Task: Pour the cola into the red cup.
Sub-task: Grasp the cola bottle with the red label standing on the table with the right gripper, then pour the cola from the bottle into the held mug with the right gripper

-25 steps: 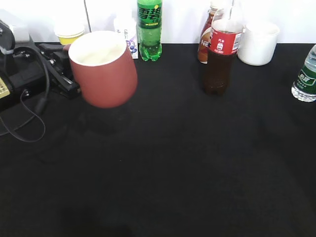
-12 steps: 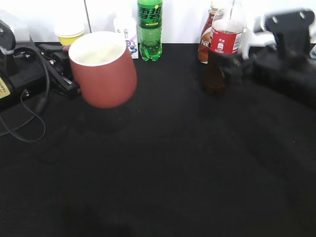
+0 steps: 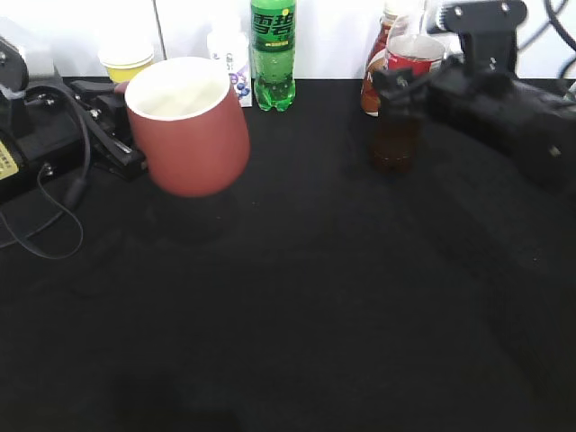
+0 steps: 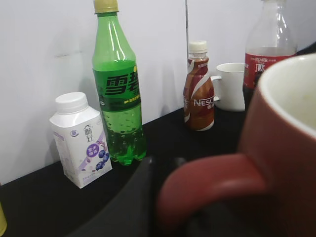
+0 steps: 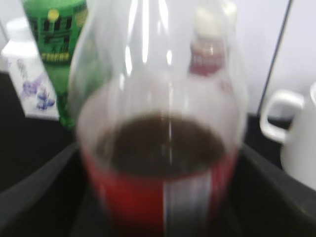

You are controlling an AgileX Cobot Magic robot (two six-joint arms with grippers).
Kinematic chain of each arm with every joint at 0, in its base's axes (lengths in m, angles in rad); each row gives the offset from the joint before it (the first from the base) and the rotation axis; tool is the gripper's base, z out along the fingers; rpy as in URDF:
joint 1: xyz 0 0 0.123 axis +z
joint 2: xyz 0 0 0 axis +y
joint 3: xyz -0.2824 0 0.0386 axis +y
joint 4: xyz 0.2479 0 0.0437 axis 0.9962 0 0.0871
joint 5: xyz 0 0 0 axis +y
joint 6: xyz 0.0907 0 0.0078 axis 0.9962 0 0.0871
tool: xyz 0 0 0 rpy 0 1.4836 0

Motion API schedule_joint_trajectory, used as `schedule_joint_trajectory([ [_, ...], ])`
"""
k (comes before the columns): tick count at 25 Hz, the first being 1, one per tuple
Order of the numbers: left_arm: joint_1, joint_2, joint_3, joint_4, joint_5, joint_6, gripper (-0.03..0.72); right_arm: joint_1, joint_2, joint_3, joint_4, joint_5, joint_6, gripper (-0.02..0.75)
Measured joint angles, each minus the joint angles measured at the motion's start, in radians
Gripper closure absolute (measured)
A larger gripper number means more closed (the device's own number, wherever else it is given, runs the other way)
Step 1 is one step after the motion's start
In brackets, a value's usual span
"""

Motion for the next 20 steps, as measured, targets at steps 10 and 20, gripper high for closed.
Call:
schedule_joint_trajectory([
  [10, 0.000, 0.000, 0.000, 0.008, 0.000, 0.000, 0.619, 0.000, 0.042, -0.050, 0.002, -0.001, -0.002, 0.256],
  [20, -0.090, 0.000, -0.014, 0.096, 0.040, -0.002, 0.618, 0.000, -0.103, -0.042, -0.165, 0.060, -0.001, 0.256],
])
